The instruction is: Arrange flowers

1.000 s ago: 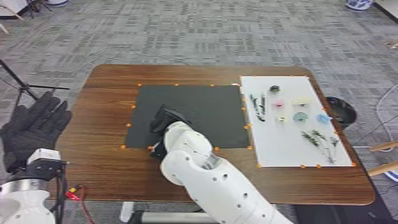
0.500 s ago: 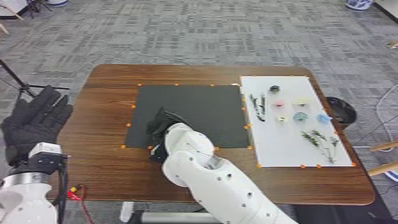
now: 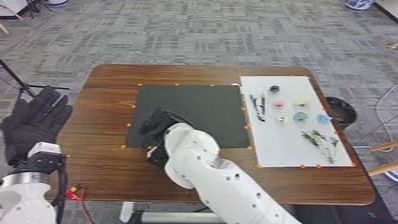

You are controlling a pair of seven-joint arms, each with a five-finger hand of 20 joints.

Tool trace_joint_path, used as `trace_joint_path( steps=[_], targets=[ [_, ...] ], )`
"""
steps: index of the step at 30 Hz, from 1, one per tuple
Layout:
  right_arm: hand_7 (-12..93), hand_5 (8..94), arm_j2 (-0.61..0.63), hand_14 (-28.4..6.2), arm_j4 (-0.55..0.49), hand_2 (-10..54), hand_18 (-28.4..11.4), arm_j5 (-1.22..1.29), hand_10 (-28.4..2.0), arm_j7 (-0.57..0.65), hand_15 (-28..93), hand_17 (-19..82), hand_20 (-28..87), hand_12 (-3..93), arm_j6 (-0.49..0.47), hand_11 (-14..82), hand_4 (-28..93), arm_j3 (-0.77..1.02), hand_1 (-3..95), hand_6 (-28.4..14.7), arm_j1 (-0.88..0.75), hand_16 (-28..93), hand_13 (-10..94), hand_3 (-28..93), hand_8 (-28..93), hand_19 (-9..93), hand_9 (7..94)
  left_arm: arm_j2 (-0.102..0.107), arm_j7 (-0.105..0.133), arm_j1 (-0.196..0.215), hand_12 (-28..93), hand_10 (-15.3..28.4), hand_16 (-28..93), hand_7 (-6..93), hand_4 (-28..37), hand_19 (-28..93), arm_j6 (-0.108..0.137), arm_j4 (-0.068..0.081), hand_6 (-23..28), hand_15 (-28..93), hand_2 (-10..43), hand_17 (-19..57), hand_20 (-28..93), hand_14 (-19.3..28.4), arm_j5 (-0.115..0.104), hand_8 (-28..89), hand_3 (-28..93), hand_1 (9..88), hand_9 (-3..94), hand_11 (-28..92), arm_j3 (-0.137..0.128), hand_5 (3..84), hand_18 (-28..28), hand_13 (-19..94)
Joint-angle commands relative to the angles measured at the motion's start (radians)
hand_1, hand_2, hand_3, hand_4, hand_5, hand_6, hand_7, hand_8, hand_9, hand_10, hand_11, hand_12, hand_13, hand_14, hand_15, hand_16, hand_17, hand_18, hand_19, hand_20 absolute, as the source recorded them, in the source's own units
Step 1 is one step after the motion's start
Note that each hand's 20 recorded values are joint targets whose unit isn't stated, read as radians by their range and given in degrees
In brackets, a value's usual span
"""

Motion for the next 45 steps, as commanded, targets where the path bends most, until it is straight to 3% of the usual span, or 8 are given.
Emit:
trace_joint_path(
  steps=[1, 6, 10, 14, 24, 33, 35, 45],
  targets=[
    [14, 56.6, -0.001, -13.8, -0.028, -9.5, -24.0, 0.007, -17.5, -0.015, 62, 30, 26, 19.3, -0.049, 19.7, -23, 0.0, 32.9, -6.9, -0.011, 30, 61, 86, -10, 77, 63.9, -0.016, -0.008, -0.013, 7, 14.4, -4, 9.8, -28.3, 35, -0.008, 0.003, 8.6, 23, 13.1, -6.6, 8, 15.3, 0.004, -9, 74, 26.6, 35.8, 19, 0.02, 47.3, 13.9, 25],
    [17, 58.8, 0.025, -13.9, -0.046, -9.4, -24.1, 0.027, -18.3, -0.002, 62, 30, 25, 18.6, -0.065, 19.2, -23, -0.004, 30.8, -7.1, -0.009, 29, 62, 84, -9, 78, 63.9, -0.017, -0.012, -0.016, 7, 14.5, -4, 9.9, -28.3, 35, 0.002, 0.006, 8.6, 23, 13.1, -6.6, 8, 15.4, -0.004, -9, 74, 26.7, 35.8, 19, 0.014, 47.4, 13.9, 25],
    [32, 65.4, 0.035, -14.2, -0.047, 5.9, -24.5, 0.045, -18.5, 0.016, 64, 31, 24, 18.5, -0.074, 19.6, -20, 0.002, 28.2, -6.1, -0.015, 28, 63, 81, -9, 79, 66.0, -0.016, -0.018, -0.017, 7, 14.6, -4, 9.9, -28.3, 35, -0.006, 0.006, 8.6, 23, 13.1, -6.6, 8, 15.4, 0.001, -9, 74, 26.7, 35.9, 19, 0.01, 47.4, 13.9, 25],
    [35, 65.9, 0.064, -14.4, -0.071, 10.5, -24.7, 0.055, -18.9, 0.01, 65, 31, 24, 18.5, -0.044, 19.3, -19, 0.01, 27.2, -6.3, -0.022, 28, 63, 79, -10, 80, 66.3, -0.026, -0.023, -0.015, 7, 14.5, -4, 10.0, -28.3, 35, -0.014, 0.005, 8.6, 23, 13.2, -6.6, 8, 15.4, 0.001, -9, 74, 26.6, 36.0, 19, 0.007, 47.5, 13.9, 25],
    [24, 65.3, 0.242, -15.9, -0.332, 11.1, -25.4, 0.084, -19.5, -0.081, 64, 30, 22, 19.0, -0.045, 19.8, -19, 0.222, 25.4, -7.4, -0.12, 27, 62, 77, -11, 80, 66.4, -0.064, -0.037, -0.026, 7, 14.2, -5, 8.8, -28.3, 35, -0.026, 0.019, 7.7, 21, 13.1, -6.4, 8, 14.8, 0.02, -9, 74, 26.6, 35.7, 18, 0.002, 45.4, 13.9, 25],
    [22, 65.8, 0.476, -16.3, -0.46, 8.1, -25.8, 0.05, -20.1, -0.044, 63, 30, 21, 18.8, -0.051, 19.1, -17, 0.485, 28.9, -8.1, -0.22, 26, 62, 73, -9, 80, 66.8, -0.063, -0.02, 0.004, 6, 14.2, -5, 7.9, -28.3, 35, -0.024, -0.005, 7.1, 19, 13.0, -5.9, 7, 13.3, 0.033, -9, 74, 26.7, 35.7, 17, -0.037, 43.9, 13.5, 25],
    [22, 65.5, 0.498, -16.3, -0.497, 6.2, -25.8, 0.024, -20.1, -0.028, 64, 30, 20, 18.8, -0.127, 19.0, -17, 0.576, 29.4, -8.2, -0.271, 26, 62, 71, -9, 81, 66.6, -0.062, -0.017, 0.004, 6, 14.2, -5, 7.9, -28.3, 35, -0.023, -0.007, 7.2, 20, 13.0, -5.9, 7, 13.4, 0.033, -9, 74, 26.7, 35.8, 18, -0.041, 44.1, 13.5, 25],
    [16, 63.0, 0.606, -16.9, -0.57, -1.9, -26.2, -0.202, -21.2, 0.021, 63, 28, 20, 19.3, -0.247, 17.7, -16, 0.828, 29.5, -9.1, -0.527, 27, 60, 68, -8, 79, 64.2, -0.055, -0.023, -0.015, 6, 14.2, -5, 8.3, -28.3, 35, -0.027, -0.002, 7.3, 20, 13.1, -5.9, 7, 13.7, 0.037, -9, 74, 26.7, 35.7, 18, -0.028, 44.6, 13.3, 25]
  ],
)
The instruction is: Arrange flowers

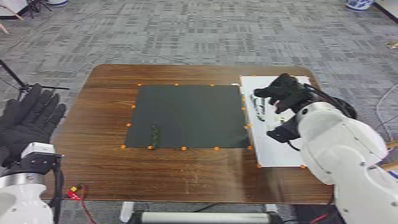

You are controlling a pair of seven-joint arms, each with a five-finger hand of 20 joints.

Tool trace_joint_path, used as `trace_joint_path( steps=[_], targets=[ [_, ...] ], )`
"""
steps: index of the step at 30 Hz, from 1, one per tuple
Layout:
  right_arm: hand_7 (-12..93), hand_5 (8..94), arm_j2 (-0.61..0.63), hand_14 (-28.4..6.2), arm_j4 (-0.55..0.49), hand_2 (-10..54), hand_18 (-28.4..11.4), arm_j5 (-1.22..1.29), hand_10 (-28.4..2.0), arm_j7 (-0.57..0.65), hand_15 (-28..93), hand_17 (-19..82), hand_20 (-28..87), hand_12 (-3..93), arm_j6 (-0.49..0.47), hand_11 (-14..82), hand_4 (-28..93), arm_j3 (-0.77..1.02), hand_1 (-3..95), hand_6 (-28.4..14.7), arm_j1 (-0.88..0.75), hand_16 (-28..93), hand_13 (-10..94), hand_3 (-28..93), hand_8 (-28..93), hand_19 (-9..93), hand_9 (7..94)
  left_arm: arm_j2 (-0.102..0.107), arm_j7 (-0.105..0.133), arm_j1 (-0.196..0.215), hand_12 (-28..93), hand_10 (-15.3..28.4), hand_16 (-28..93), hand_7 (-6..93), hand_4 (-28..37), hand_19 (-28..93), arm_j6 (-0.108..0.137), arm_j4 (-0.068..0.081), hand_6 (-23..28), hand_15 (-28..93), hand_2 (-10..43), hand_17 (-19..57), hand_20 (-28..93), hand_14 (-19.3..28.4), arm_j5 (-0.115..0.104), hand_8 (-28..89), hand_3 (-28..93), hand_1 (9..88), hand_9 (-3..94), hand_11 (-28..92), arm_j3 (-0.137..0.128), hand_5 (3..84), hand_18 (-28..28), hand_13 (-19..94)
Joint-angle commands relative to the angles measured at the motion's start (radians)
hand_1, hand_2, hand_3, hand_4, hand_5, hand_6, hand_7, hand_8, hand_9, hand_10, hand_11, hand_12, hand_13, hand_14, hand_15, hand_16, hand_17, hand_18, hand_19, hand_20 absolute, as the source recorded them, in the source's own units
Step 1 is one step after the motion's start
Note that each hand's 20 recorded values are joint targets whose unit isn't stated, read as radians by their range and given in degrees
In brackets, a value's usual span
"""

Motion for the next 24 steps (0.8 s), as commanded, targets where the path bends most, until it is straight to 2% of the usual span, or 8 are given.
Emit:
trace_joint_path(
  steps=[1, 3, 9, 13, 22, 24],
  targets=[
    [15, 62.8, 0.084, -16.9, -0.022, -3.1, -26.2, -0.154, -21.2, 0.064, 63, 27, 20, 19.4, -0.054, 17.5, -16, 0.174, 30.4, -9.2, -0.213, 27, 59, 67, -8, 79, 63.8, 0.003, -0.001, -0.007, 6, 14.2, -5, 8.5, -28.3, 35, -0.009, -0.001, 7.3, 20, 13.1, -5.9, 7, 13.7, 0.011, -9, 74, 26.6, 35.7, 18, 0.011, 44.7, 13.4, 25],
    [14, 62.5, 0.089, -17.0, -0.031, -4.7, -26.2, -0.198, -21.1, 0.074, 63, 27, 20, 19.5, -0.066, 17.4, -16, 0.215, 31.2, -9.2, -0.269, 27, 58, 68, -8, 79, 63.3, 0.004, -0.002, -0.009, 6, 14.2, -5, 8.6, -28.3, 35, -0.009, 0.0, 7.3, 20, 13.1, -6.1, 7, 13.7, 0.013, -9, 74, 26.6, 35.7, 18, 0.012, 44.8, 13.4, 25],
    [13, 61.6, 0.093, -16.9, -0.036, -9.1, -26.2, -0.253, -20.9, 0.1, 63, 27, 21, 20.7, -0.148, 18.5, -18, 0.282, 33.8, -9.3, -0.354, 29, 57, 67, -8, 79, 62.4, -0.008, 0.003, 0.019, 6, 14.3, -5, 8.8, -28.3, 35, -0.001, -0.015, 7.4, 21, 13.1, -6.3, 7, 14.1, 0.014, -9, 74, 26.6, 35.7, 18, -0.005, 45.0, 13.6, 25],
    [12, 59.9, 0.089, -20.0, -0.024, -9.5, -26.5, -0.279, -22.9, 0.126, 66, 25, 22, 22.7, -0.196, 18.9, -20, 0.283, 34.0, -9.7, -0.368, 29, 51, 66, -8, 78, 55.9, -0.012, 0.006, 0.021, 6, 14.4, -5, 8.9, -28.3, 35, 0.003, -0.015, 7.5, 21, 13.1, -6.4, 7, 14.3, 0.01, -9, 74, 26.7, 35.7, 18, -0.007, 45.1, 13.6, 25],
    [12, 60.0, 0.074, -21.5, 0.041, -9.5, -26.9, -0.301, -23.5, 0.159, 70, 24, 26, 27.6, -0.158, 28.2, -25, 0.259, 34.9, -10.2, -0.367, 30, 47, 66, -7, 78, 52.7, -0.015, 0.006, 0.03, 7, 14.3, -4, 9.0, -28.3, 35, 0.004, -0.02, 7.6, 21, 13.2, -6.4, 7, 14.9, 0.007, -9, 74, 26.6, 35.7, 18, -0.005, 45.3, 13.6, 25],
    [13, 60.2, 0.073, -21.4, 0.064, -9.5, -26.8, -0.318, -23.4, 0.137, 71, 24, 26, 28.2, -0.101, 29.9, -25, 0.255, 36.1, -10.2, -0.383, 31, 47, 66, -7, 78, 52.4, -0.017, 0.0, 0.029, 7, 14.4, -4, 9.0, -28.3, 35, -0.003, -0.018, 7.6, 22, 13.2, -6.4, 7, 15.0, 0.01, -9, 74, 26.6, 35.7, 18, -0.007, 45.4, 13.6, 25]
  ],
)
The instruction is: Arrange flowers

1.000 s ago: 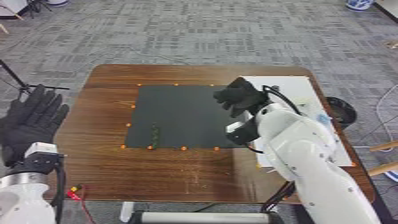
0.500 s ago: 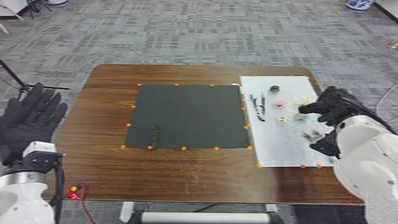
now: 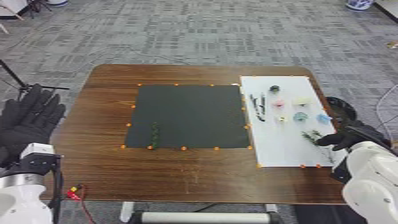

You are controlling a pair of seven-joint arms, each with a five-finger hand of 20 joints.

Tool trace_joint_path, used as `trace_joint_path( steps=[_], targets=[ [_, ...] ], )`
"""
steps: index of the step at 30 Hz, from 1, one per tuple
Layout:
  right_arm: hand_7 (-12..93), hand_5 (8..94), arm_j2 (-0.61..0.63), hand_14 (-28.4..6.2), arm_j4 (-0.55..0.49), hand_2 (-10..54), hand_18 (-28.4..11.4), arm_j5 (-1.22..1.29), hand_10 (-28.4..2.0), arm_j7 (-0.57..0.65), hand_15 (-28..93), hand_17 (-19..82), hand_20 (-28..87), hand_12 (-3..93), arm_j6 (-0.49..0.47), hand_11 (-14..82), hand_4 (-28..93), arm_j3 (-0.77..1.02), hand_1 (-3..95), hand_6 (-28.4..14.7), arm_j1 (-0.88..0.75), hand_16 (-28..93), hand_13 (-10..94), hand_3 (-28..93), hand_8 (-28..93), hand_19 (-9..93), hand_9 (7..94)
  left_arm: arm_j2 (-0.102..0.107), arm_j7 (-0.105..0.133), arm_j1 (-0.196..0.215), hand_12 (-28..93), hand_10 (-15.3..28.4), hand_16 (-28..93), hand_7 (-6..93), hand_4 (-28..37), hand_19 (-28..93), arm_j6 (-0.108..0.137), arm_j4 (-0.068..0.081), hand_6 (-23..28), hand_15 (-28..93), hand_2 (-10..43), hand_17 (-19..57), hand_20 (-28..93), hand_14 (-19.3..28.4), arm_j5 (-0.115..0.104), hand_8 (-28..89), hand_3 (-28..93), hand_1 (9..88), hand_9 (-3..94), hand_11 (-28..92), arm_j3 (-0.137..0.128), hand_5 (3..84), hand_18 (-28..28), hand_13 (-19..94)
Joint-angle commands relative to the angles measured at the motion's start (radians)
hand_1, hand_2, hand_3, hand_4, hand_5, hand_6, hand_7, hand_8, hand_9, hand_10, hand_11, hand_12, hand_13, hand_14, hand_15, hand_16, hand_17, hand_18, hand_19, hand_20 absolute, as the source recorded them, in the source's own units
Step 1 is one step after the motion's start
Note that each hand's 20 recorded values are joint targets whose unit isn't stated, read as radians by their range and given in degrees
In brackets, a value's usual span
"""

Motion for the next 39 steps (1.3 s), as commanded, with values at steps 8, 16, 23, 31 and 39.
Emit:
trace_joint_path(
  steps=[8, 16, 23, 31, 39],
  targets=[
    [18, 65.2, -0.034, -19.4, 0.099, -9.5, -26.0, -0.045, -21.1, 0.016, 73, 27, 29, 32.9, 0.084, 42.7, -27, -0.026, 40.4, -6.9, -0.018, 33, 52, 69, -9, 80, 55.2, -0.013, -0.004, 0.015, 7, 14.4, -4, 9.1, -27.6, 35, -0.008, -0.006, 7.6, 22, 14.3, -6.5, 7, 15.2, 0.003, -9, 77, 27.4, 35.7, 18, 0.0, 45.5, 13.6, 25],
    [23, 70.0, -0.047, -17.6, 0.112, -9.5, -25.5, -0.007, -18.8, -0.017, 73, 28, 31, 37.5, 0.214, 51.1, -28, -0.025, 45.2, -4.3, -0.032, 38, 55, 69, -3, 80, 58.9, -0.019, 0.0, 0.031, 7, 14.4, -4, 9.2, -28.1, 35, -0.005, -0.013, 7.7, 22, 14.1, -6.6, 7, 15.4, -0.019, -9, 77, 27.1, 35.7, 19, -0.006, 45.6, 13.6, 25],
    [39, 74.3, -0.041, -15.9, 0.105, -9.5, -25.0, 0.004, -15.2, -0.047, 73, 32, 32, 53.3, 0.352, 44.8, -22, -0.021, 51.8, -2.3, -0.043, 40, 61, 68, 18, 80, 67.3, -0.021, -0.01, 0.03, 7, 14.4, -4, 9.2, -28.2, 35, -0.008, -0.013, 7.7, 22, 14.2, -6.8, 8, 15.4, -0.013, -9, 76, 27.1, 35.8, 19, -0.008, 45.6, 13.8, 25],
    [43, 73.4, -0.026, -15.6, 0.119, -9.5, -25.0, -0.148, -14.8, -0.051, 73, 32, 32, 55.0, 0.438, 42.1, -18, -0.057, 50.0, -2.2, -0.045, 38, 62, 71, 18, 80, 68.8, -0.02, -0.014, 0.025, 7, 14.3, -4, 9.1, -28.3, 36, -0.005, -0.009, 7.7, 22, 14.3, -7.0, 8, 15.4, -0.019, -9, 75, 27.0, 35.7, 19, -0.003, 45.7, 13.9, 25],
    [24, 68.0, -0.046, -16.1, 0.119, -9.5, -25.1, -0.086, -18.0, -0.023, 72, 31, 31, 37.1, 0.257, 49.4, -19, -0.021, 36.3, -5.2, -0.047, 38, 59, 71, -10, 80, 63.8, -0.019, -0.016, 0.024, 7, 14.4, -4, 9.2, -28.3, 36, -0.005, -0.008, 7.8, 23, 14.0, -7.2, 8, 15.5, -0.019, -9, 75, 26.8, 35.7, 18, 0.001, 45.7, 14.1, 25]
  ],
)
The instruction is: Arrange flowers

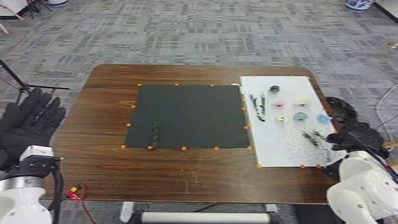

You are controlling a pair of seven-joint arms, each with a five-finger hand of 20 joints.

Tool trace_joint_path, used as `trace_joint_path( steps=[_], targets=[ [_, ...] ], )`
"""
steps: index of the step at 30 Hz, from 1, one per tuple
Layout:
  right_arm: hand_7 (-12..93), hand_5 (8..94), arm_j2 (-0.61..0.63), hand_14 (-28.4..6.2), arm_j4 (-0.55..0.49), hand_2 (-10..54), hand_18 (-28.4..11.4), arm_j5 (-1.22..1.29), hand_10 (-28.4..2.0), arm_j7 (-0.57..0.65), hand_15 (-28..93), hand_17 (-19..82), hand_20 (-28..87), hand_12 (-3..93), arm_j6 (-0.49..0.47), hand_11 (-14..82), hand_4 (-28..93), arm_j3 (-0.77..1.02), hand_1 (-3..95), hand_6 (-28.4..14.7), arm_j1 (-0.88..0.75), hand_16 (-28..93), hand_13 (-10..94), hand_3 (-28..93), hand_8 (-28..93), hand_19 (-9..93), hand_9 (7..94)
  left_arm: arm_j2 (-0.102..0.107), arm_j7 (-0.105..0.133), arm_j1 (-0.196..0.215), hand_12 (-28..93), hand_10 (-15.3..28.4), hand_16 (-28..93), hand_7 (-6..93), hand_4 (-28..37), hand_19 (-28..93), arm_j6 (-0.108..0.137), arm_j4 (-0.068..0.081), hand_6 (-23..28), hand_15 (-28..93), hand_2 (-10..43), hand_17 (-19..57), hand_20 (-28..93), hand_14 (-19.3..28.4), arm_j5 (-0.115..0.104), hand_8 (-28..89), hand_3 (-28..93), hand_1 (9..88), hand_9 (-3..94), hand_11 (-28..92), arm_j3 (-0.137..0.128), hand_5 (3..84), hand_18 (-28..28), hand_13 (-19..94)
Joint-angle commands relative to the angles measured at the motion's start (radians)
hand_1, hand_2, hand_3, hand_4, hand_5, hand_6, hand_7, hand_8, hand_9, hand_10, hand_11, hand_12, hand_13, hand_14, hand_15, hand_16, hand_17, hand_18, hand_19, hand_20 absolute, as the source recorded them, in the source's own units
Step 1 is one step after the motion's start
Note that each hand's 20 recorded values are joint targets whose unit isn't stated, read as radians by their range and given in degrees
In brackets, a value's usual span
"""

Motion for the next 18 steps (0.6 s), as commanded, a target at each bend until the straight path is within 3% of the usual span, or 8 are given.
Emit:
trace_joint_path(
  steps=[1, 7, 12, 14, 18],
  targets=[
    [23, 67.7, -0.011, -16.1, 0.008, -9.5, -25.1, 0.09, -18.1, 0.022, 72, 30, 30, 37.1, -0.169, 49.3, -19, 0.036, 35.8, -5.5, -0.012, 38, 59, 70, -10, 80, 63.5, -0.005, -0.006, 0.012, 7, 14.3, -4, 9.3, -28.3, 36, -0.003, -0.002, 7.8, 23, 14.0, -7.2, 8, 15.5, -0.007, -9, 75, 26.8, 35.7, 18, 0.006, 45.8, 14.1, 25],
    [20, 67.6, -0.028, -16.2, 0.031, -9.5, -25.4, 0.128, -18.4, 0.018, 72, 30, 30, 36.9, -0.215, 49.0, -22, 0.033, 35.2, -5.7, -0.009, 38, 58, 69, -10, 80, 62.9, -0.007, -0.008, 0.013, 7, 14.4, -4, 9.3, -28.3, 36, -0.003, -0.003, 7.8, 23, 14.0, -7.2, 8, 15.5, -0.005, -9, 75, 26.8, 35.7, 18, 0.005, 45.8, 14.1, 25],
    [22, 69.3, -0.032, -15.9, 0.066, -9.5, -25.1, 0.136, -17.6, 0.019, 72, 30, 31, 37.1, -0.176, 50.0, -24, 0.005, 39.3, -4.5, 0.008, 38, 59, 70, -10, 80, 63.5, -0.009, -0.009, 0.017, 7, 14.4, -4, 9.3, -28.3, 36, -0.006, -0.004, 7.7, 23, 14.0, -7.3, 8, 15.5, -0.016, -9, 75, 26.8, 35.7, 19, 0.007, 45.8, 14.2, 25],
    [25, 70.5, -0.03, -15.4, 0.074, -9.5, -24.9, 0.121, -17.1, 0.016, 72, 31, 31, 38.0, -0.145, 50.4, -25, -0.002, 44.6, -4.1, 0.008, 38, 60, 68, 1, 80, 64.7, -0.01, -0.012, 0.018, 7, 14.4, -4, 9.3, -28.3, 36, -0.008, -0.004, 7.8, 23, 14.0, -7.3, 8, 15.5, -0.015, -9, 75, 26.8, 35.6, 18, 0.007, 45.8, 14.2, 25],
    [35, 72.7, -0.03, -14.4, 0.079, -9.5, -24.8, 0.105, -13.8, 0.013, 72, 32, 33, 53.4, -0.121, 42.2, -24, -0.007, 53.8, -2.9, 0.006, 38, 63, 67, 14, 80, 69.8, -0.01, -0.014, 0.019, 7, 14.4, -4, 9.3, -28.3, 36, -0.008, -0.006, 7.7, 23, 14.0, -7.3, 8, 15.5, -0.015, -9, 75, 26.8, 35.7, 18, 0.004, 45.8, 14.2, 25]
  ],
)
